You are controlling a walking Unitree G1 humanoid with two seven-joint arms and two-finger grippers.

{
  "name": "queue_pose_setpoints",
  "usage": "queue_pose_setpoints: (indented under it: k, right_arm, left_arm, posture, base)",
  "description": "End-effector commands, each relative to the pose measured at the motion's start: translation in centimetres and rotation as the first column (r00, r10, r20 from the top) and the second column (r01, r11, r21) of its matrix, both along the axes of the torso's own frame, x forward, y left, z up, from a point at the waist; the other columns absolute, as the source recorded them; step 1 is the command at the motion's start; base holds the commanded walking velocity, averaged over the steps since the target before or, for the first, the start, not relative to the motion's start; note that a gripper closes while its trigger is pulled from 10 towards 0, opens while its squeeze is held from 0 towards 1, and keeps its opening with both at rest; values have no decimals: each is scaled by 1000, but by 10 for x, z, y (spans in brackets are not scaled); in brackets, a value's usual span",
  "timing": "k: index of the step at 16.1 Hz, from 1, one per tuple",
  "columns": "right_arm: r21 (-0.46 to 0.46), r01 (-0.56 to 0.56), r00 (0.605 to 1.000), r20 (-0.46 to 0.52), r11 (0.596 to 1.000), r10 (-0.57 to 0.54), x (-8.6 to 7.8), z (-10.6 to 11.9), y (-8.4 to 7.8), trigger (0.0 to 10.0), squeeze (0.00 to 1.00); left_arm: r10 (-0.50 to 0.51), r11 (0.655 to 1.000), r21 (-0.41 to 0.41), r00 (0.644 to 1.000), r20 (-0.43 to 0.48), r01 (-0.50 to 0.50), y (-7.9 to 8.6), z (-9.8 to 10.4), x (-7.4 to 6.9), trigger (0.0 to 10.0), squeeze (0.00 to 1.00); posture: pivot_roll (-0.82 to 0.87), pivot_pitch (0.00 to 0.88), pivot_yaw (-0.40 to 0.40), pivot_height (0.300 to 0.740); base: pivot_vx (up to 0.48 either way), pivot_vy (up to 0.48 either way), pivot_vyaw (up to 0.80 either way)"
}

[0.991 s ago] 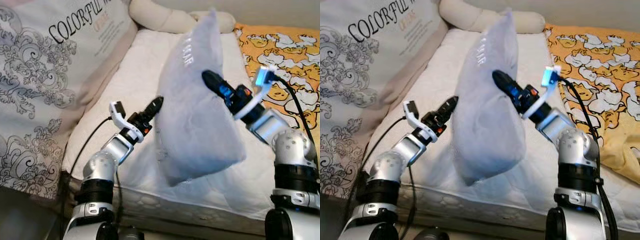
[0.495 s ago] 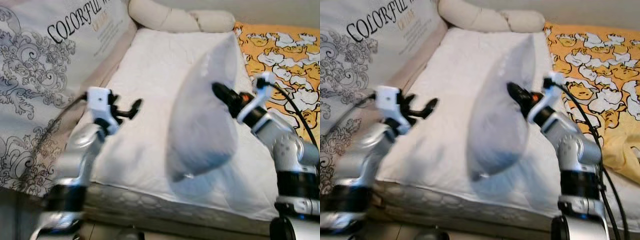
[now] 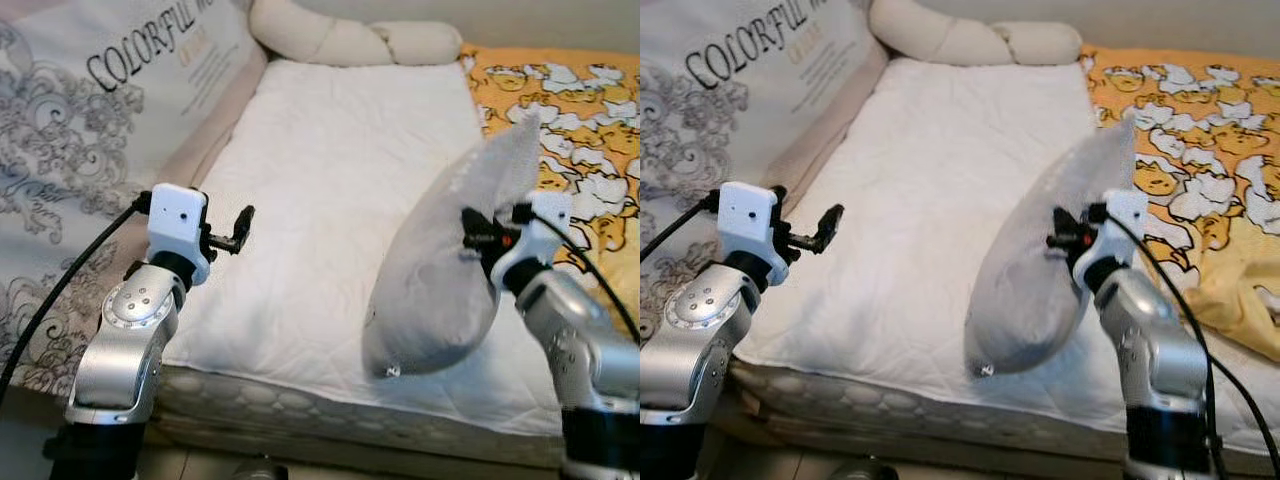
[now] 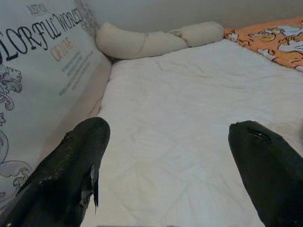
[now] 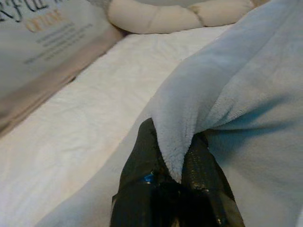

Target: Clean up the room

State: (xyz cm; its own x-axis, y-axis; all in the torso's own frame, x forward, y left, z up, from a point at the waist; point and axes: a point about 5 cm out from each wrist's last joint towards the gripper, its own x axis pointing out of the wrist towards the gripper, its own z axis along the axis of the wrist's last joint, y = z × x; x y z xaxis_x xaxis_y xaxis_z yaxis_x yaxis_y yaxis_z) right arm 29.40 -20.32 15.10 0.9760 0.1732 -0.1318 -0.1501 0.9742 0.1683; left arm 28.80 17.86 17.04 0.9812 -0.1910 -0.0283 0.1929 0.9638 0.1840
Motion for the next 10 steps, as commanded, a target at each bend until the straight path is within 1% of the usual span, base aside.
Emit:
queue_pose_setpoints:
  k: [1, 4, 6, 10]
  right_arm:
    - [-11, -3, 997, 83, 1000, 4, 0, 16, 6, 10000, 0]
    - [-6, 30, 997, 69, 1000, -29, -4, 11, 8, 10000, 0]
    - [-12, 41, 998, 56, 999, -41, -7, 6, 11, 10000, 0]
    - [-9, 55, 997, 57, 998, -54, -7, 7, 11, 10000, 0]
  left_arm:
    - [7, 1000, 22, 1000, -4, -7, -2, 1, -2, 10000, 0]
    - [12, 999, 40, 1000, 1, -12, -3, 3, -3, 10000, 0]
    - [18, 999, 34, 1000, 1, -18, -5, 5, -4, 10000, 0]
    - [11, 999, 39, 1000, -1, -11, -9, 6, -4, 10000, 0]
  posture:
    - [70, 0, 39, 740]
    - [81, 0, 30, 740]
    - [84, 0, 30, 740]
    - [83, 0, 31, 740]
  base:
    - [0, 428, 0]
    - [0, 480, 0]
    - [0, 480, 0]
    - [0, 472, 0]
